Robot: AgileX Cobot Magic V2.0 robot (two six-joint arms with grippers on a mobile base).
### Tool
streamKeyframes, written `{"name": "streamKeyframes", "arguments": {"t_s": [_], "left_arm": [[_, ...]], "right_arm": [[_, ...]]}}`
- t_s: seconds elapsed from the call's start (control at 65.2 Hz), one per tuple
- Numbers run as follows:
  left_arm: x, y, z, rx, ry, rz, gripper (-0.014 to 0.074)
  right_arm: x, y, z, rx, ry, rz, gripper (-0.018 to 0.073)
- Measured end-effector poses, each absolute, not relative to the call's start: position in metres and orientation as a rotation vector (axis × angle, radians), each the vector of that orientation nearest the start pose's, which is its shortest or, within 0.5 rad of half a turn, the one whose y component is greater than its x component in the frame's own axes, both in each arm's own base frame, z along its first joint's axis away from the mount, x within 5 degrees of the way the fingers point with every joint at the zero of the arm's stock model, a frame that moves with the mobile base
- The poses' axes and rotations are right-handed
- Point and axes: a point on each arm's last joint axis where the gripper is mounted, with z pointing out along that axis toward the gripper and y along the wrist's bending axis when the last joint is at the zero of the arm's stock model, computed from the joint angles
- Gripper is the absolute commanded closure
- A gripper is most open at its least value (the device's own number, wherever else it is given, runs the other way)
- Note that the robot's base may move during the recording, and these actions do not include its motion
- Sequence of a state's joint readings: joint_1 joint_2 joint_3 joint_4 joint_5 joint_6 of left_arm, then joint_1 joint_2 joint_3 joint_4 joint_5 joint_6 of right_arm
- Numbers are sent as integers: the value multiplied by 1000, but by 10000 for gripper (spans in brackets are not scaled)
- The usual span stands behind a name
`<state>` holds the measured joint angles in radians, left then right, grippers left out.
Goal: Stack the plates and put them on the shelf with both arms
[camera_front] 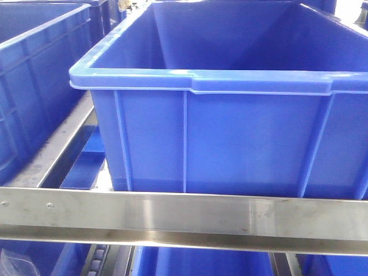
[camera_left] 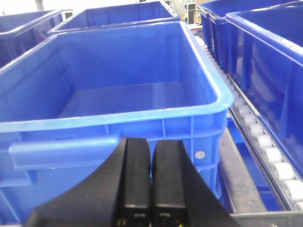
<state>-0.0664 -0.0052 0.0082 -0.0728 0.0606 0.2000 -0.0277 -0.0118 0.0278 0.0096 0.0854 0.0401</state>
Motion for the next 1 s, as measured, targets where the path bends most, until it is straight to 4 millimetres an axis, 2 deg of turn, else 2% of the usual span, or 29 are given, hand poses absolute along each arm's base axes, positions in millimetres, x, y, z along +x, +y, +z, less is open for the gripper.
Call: {"name": "streamKeyframes", "arguments": {"t_s": [0.997], "left_arm": [[56,-4,205,141,1540,36,514]], "right_arm": [[57,-1,197,61,1584,18,504]]}}
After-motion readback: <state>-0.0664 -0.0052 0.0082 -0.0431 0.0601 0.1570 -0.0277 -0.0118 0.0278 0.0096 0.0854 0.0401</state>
